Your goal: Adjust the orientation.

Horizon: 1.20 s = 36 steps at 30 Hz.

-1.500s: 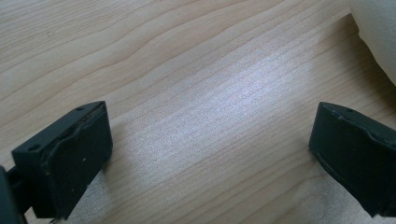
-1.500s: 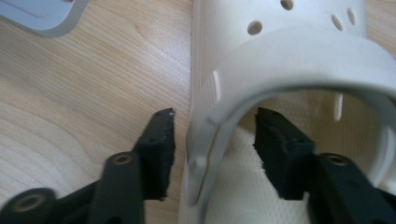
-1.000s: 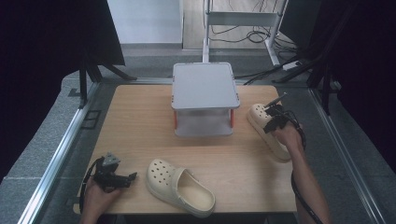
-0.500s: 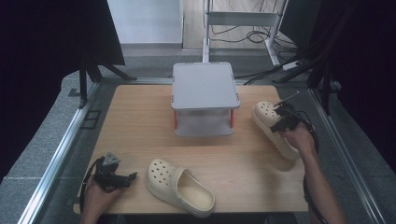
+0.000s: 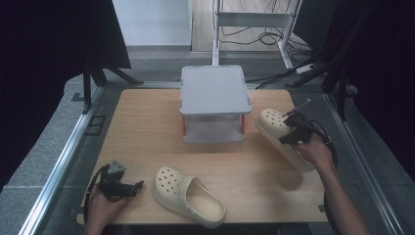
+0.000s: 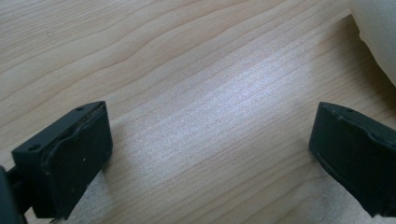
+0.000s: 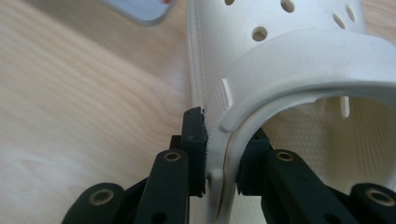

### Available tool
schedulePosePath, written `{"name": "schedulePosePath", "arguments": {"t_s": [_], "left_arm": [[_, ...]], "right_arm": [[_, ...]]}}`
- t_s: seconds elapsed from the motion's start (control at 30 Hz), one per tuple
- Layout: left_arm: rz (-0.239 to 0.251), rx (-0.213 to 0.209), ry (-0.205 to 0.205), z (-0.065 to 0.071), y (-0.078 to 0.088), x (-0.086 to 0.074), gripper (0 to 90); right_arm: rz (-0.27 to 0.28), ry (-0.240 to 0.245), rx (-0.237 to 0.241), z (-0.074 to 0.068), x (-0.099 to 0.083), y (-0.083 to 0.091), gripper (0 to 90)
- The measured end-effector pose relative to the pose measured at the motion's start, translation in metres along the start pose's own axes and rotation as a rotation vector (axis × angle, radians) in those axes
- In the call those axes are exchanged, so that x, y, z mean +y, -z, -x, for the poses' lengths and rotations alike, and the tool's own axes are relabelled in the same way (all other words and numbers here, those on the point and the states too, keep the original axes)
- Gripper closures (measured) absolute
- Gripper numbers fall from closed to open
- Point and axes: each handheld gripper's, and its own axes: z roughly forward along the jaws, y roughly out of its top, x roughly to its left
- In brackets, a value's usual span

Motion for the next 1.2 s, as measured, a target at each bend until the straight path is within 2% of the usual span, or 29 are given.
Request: {"name": "schedulePosePath", "arguments": {"t_s": [0.2, 0.43, 0.67, 0.83, 1.2], "left_arm": [[0.0, 0.0, 0.0, 0.0, 0.0, 0.0, 0.0], [0.001, 0.0, 0.002, 0.0, 0.0, 0.0, 0.0], [0.001, 0.001, -0.001, 0.0, 0.0, 0.0, 0.0], [0.001, 0.0, -0.001, 0.0, 0.0, 0.0, 0.0], [0.001, 0.001, -0.001, 0.0, 0.0, 0.0, 0.0]], "right_arm": [[-0.002, 0.06, 0.012, -0.029, 0.002, 0.005, 76.2], [0.0, 0.123, 0.049, -0.057, 0.006, 0.004, 76.2], [-0.002, 0.197, 0.075, -0.088, 0.012, -0.003, 76.2], [0.004, 0.25, 0.11, -0.114, 0.02, -0.008, 76.2], [-0.001, 0.343, 0.155, -0.17, 0.038, -0.025, 76.2]]}}
